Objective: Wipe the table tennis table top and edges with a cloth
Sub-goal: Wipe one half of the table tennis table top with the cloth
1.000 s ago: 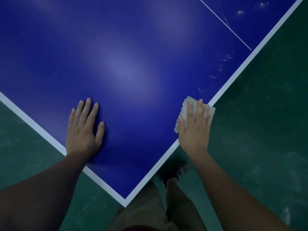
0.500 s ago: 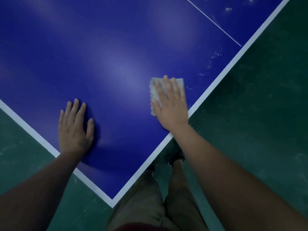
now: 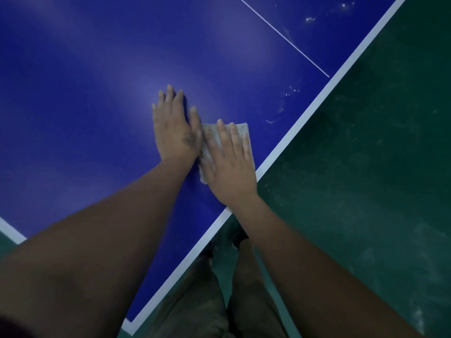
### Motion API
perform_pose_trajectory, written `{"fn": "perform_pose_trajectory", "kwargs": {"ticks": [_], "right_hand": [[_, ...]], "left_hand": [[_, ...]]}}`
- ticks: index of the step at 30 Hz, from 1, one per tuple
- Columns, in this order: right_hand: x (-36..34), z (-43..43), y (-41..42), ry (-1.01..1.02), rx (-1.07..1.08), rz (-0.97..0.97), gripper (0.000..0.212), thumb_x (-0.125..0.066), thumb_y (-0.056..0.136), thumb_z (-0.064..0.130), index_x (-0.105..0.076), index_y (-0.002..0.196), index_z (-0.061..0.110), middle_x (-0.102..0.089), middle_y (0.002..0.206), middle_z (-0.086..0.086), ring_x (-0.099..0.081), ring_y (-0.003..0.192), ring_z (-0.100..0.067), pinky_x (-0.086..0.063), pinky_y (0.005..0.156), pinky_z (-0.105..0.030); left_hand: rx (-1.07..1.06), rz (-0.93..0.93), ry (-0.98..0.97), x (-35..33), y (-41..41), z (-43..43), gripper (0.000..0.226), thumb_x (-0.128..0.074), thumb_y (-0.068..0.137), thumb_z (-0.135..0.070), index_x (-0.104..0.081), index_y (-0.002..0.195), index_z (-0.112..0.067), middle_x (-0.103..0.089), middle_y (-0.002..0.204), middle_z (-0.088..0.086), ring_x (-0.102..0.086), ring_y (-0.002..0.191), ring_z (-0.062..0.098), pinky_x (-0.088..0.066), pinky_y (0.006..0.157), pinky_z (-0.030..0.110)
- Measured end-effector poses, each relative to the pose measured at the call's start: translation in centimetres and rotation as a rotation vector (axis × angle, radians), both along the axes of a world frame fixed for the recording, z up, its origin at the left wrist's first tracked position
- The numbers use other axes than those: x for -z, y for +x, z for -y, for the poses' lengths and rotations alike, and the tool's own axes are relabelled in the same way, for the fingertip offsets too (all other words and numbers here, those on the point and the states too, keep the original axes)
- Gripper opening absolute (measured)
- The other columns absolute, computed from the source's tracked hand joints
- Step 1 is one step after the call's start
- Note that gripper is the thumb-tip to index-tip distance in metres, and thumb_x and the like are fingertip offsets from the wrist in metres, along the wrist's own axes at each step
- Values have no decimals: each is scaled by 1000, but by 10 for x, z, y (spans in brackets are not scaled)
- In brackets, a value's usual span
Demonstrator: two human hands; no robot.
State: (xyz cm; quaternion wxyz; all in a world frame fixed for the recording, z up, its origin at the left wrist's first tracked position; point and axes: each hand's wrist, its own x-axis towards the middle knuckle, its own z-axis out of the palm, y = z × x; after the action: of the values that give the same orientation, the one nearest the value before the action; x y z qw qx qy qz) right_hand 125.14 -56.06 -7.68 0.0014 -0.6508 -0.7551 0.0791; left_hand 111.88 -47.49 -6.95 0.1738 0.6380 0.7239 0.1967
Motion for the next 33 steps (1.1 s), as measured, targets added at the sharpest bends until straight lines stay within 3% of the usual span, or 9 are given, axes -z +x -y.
{"fn": "perform_pose_trajectory", "kwargs": {"ticks": [3, 7, 10, 16, 19, 25, 29, 31, 33], "right_hand": [[1, 6, 37, 28, -21, -28, 65, -29, 114, 52, -18, 172, 23, -9, 179, -8, -6, 166, -30, -13, 132, -55], [1, 13, 97, 12, 113, -14, 66, -39, 114, 48, -24, 170, 18, -10, 178, -14, -6, 166, -34, -14, 131, -60], [-2, 4, 97, -21, 135, 25, 66, -32, 114, 48, -20, 171, 17, -7, 178, -16, -4, 165, -38, -13, 131, -62], [3, -68, 57, 11, -102, -24, 64, -27, 114, 50, -17, 172, 23, -8, 180, -8, -5, 166, -31, -13, 132, -57], [5, -115, 75, 25, -147, -26, 65, -27, 113, 51, -16, 172, 25, -10, 179, -7, -8, 166, -31, -9, 133, -56], [1, -166, 180, -4, 279, -9, 67, -20, 112, 53, -9, 172, 25, -8, 179, -12, -6, 165, -37, -9, 132, -60], [-7, -146, 169, -24, 469, 2, 69, -17, 111, 53, -8, 172, 22, -2, 179, -15, -1, 165, -37, -7, 131, -61], [-9, -119, 134, -13, 360, 15, 68, -18, 111, 49, -8, 172, 20, -4, 178, -17, -4, 165, -40, -6, 131, -61], [-9, -79, 95, -48, 96, 11, 67, -19, 112, 45, -5, 172, 17, -3, 178, -18, -2, 165, -39, -2, 132, -61]], "left_hand": [[29, -216, -27, 9, 4, 2, 67, -24, 116, -48, -28, 170, -9, -18, 180, 8, -8, 168, 26, -3, 137, 45], [14, -262, -61, 10, 7, 1, 68, -22, 116, -50, -24, 171, -11, -14, 181, 6, -5, 168, 25, -2, 137, 46], [8, -279, -56, 11, 8, -1, 65, -24, 116, -46, -25, 171, -11, -15, 181, 6, -5, 168, 25, -3, 137, 47], [10, -297, -4, 17, 6, -1, 59, -29, 116, -34, -29, 169, -8, -21, 179, 10, -12, 168, 28, -9, 136, 51], [-6, -291, 24, 19, 7, -1, 58, -34, 115, -32, -32, 169, -8, -23, 179, 10, -15, 167, 28, -12, 136, 51], [-15, -282, 43, 18, 9, 0, 57, -38, 115, -30, -34, 168, -8, -25, 178, 10, -15, 167, 29, -13, 136, 52], [-14, -280, 48, 19, 9, -1, 57, -37, 115, -30, -35, 168, -8, -25, 178, 11, -16, 167, 29, -12, 136, 51], [-13, -279, 49, 19, 8, -1, 57, -38, 115, -29, -35, 168, -8, -25, 178, 11, -16, 167, 29, -13, 135, 52], [-12, -275, 52, 19, 8, -2, 57, -38, 115, -29, -35, 167, -8, -26, 178, 11, -17, 167, 30, -14, 135, 52]]}}
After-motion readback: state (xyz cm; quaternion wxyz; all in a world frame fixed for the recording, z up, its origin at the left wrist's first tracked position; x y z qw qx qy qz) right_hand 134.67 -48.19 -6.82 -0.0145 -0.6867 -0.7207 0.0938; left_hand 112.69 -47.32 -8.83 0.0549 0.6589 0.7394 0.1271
